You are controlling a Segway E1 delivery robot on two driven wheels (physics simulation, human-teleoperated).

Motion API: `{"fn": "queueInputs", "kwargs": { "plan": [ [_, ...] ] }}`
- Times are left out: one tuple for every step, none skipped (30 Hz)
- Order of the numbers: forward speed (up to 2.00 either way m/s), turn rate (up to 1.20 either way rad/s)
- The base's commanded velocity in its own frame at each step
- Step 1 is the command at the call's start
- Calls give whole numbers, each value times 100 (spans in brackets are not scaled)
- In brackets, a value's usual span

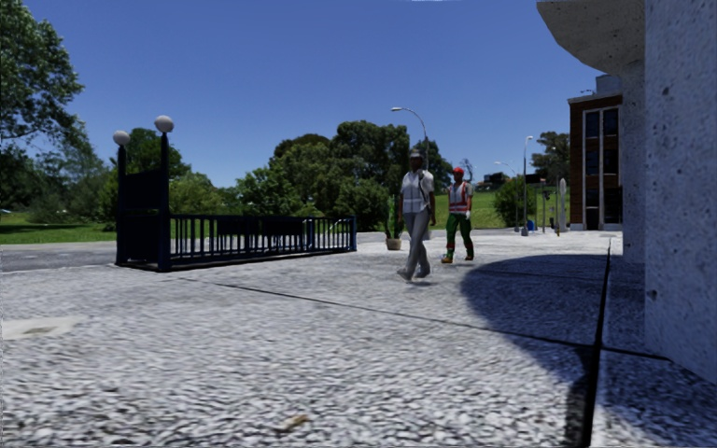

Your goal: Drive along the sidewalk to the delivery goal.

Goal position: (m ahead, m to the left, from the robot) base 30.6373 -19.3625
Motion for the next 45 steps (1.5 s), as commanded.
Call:
{"fn": "queueInputs", "kwargs": {
  "plan": [
    [150, -52],
    [150, -52],
    [150, -52],
    [151, -52],
    [151, -52],
    [152, -52],
    [152, -52],
    [154, -52],
    [154, -52],
    [154, -52],
    [154, -52],
    [154, -52],
    [154, -52],
    [154, -52],
    [154, -52],
    [154, -52],
    [154, -52],
    [154, -52],
    [156, -52],
    [156, -52],
    [200, -52],
    [200, -52],
    [200, -52],
    [200, -52],
    [200, -52],
    [200, -52],
    [200, -52],
    [200, -52],
    [200, -52],
    [200, -52],
    [200, -52],
    [200, -52],
    [200, -50],
    [200, -43],
    [200, -43],
    [200, -39],
    [200, -38],
    [200, -38],
    [200, -38],
    [200, -38],
    [200, -38],
    [200, -38],
    [200, -38],
    [200, -36],
    [200, 0]
  ]
}}
